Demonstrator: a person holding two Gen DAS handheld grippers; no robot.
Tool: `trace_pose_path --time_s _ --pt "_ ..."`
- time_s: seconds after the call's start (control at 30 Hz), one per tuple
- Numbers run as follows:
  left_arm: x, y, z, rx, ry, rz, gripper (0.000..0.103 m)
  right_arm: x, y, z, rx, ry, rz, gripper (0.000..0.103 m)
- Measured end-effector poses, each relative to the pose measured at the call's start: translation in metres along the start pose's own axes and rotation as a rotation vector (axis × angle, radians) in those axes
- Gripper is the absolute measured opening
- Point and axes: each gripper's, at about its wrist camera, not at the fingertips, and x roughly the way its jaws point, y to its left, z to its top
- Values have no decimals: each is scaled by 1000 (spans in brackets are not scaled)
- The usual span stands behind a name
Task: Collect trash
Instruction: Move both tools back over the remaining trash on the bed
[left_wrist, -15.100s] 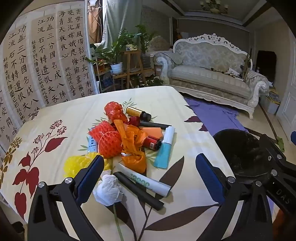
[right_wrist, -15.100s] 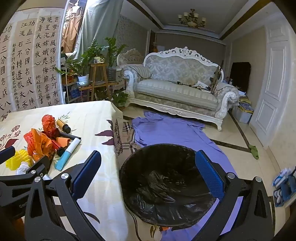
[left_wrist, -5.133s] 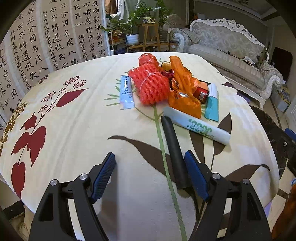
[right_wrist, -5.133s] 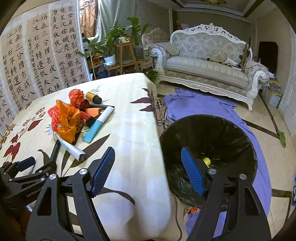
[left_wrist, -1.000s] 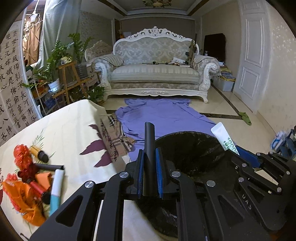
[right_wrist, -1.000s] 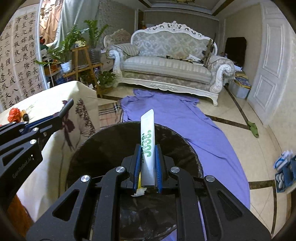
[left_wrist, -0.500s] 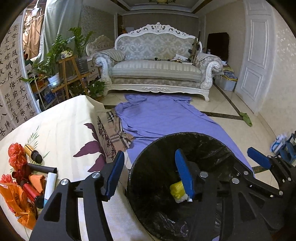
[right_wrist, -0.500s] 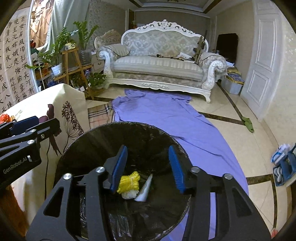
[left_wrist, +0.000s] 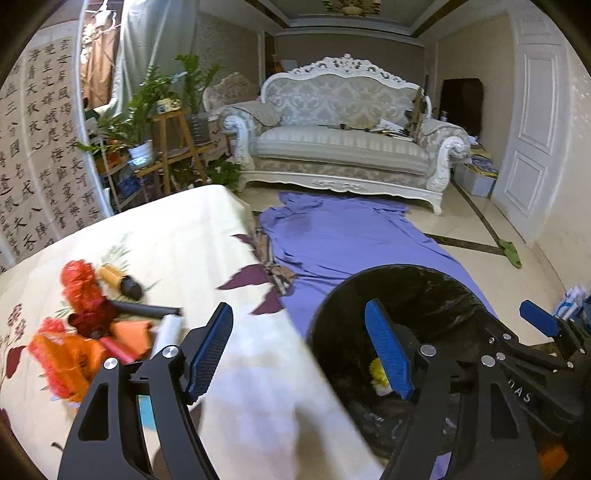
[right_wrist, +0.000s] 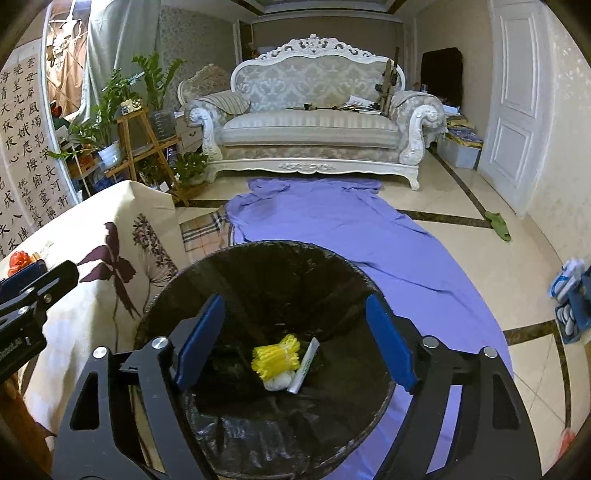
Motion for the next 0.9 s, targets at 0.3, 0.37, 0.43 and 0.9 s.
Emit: trace_pose_path --time_s 0.3,0.37,0.43,0.9 --pt "-36 40 -9 -51 -24 62 73 -14 43 -3 -80 -1 79 78" --pt "-43 50 -13 -64 -31 85 73 -18 57 -5 -99 -5 103 78" --pt "-51 63 -18 -82 -36 115 73 -22 70 -5 -120 -7 130 78" --pt "-90 160 -57 -244 -39 306 74 -49 163 -13 -280 -9 307 78"
